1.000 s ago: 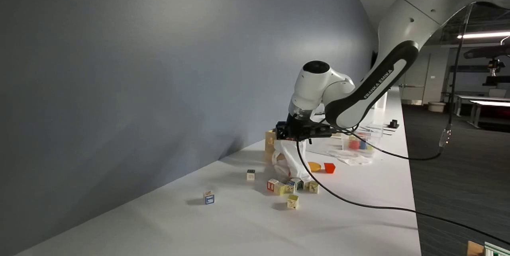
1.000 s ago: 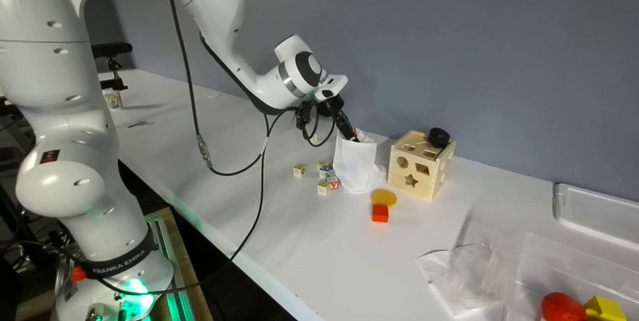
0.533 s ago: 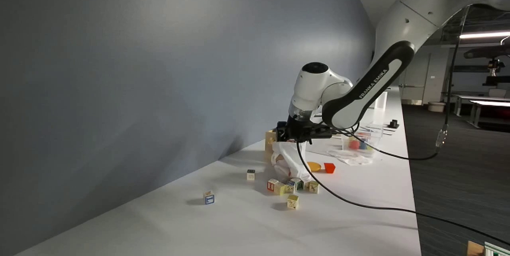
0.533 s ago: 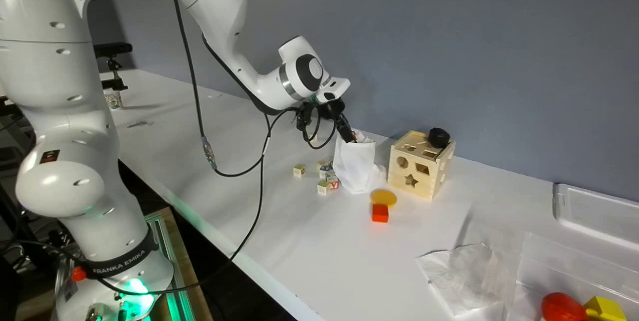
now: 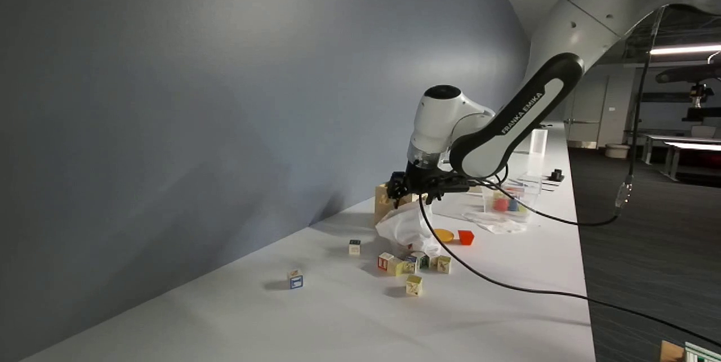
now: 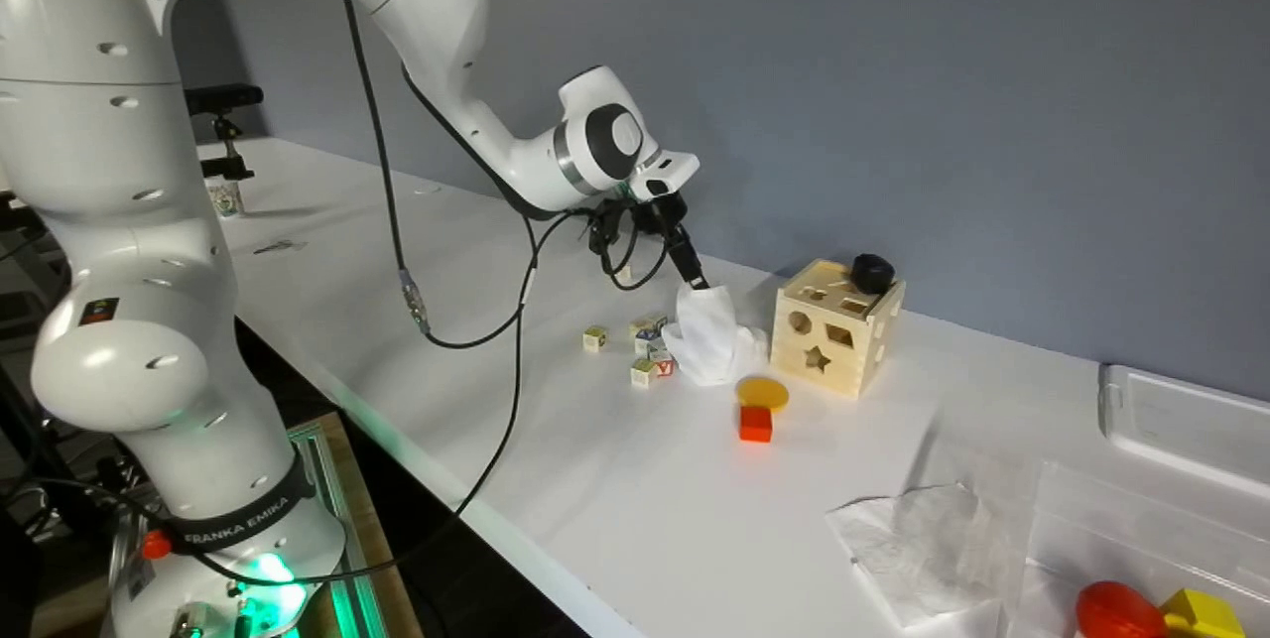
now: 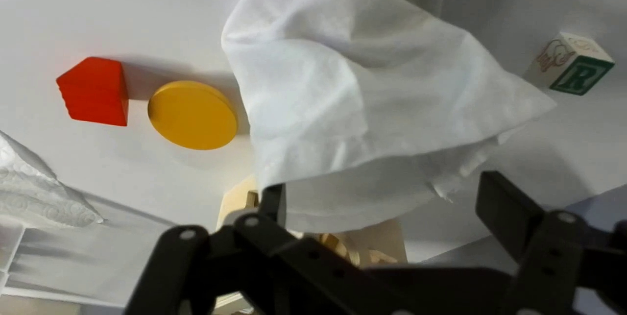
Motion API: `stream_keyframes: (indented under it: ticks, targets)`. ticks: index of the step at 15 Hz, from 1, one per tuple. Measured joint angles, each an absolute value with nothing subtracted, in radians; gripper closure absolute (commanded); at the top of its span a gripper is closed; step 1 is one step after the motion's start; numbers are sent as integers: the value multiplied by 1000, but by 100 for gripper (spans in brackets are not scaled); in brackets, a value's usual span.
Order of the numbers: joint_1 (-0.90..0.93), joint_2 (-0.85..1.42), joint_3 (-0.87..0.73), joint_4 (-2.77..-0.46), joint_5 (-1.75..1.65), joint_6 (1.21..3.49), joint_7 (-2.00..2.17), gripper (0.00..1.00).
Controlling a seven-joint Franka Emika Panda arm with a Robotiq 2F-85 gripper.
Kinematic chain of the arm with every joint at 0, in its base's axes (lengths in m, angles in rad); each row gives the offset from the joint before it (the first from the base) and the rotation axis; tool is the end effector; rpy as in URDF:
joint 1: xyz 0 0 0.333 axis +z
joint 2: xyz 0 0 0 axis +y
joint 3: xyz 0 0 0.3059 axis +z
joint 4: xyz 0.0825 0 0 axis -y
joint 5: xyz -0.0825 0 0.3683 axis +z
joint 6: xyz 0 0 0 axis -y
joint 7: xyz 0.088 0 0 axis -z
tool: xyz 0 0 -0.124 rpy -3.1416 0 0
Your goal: Pick up two blocks and put them into the carrier bag
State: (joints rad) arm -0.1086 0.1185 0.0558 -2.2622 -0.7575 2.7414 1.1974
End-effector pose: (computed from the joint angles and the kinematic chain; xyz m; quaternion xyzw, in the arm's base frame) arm 0.5518 -0.0068 0.3263 0.9223 -0.2852 0.2492 0.0772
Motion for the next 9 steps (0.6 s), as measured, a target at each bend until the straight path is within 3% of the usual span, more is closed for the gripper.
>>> stream_keyframes:
  ticks: [9]
  targets:
    - [-90,93,83,-2216,-705,2680,1136,0]
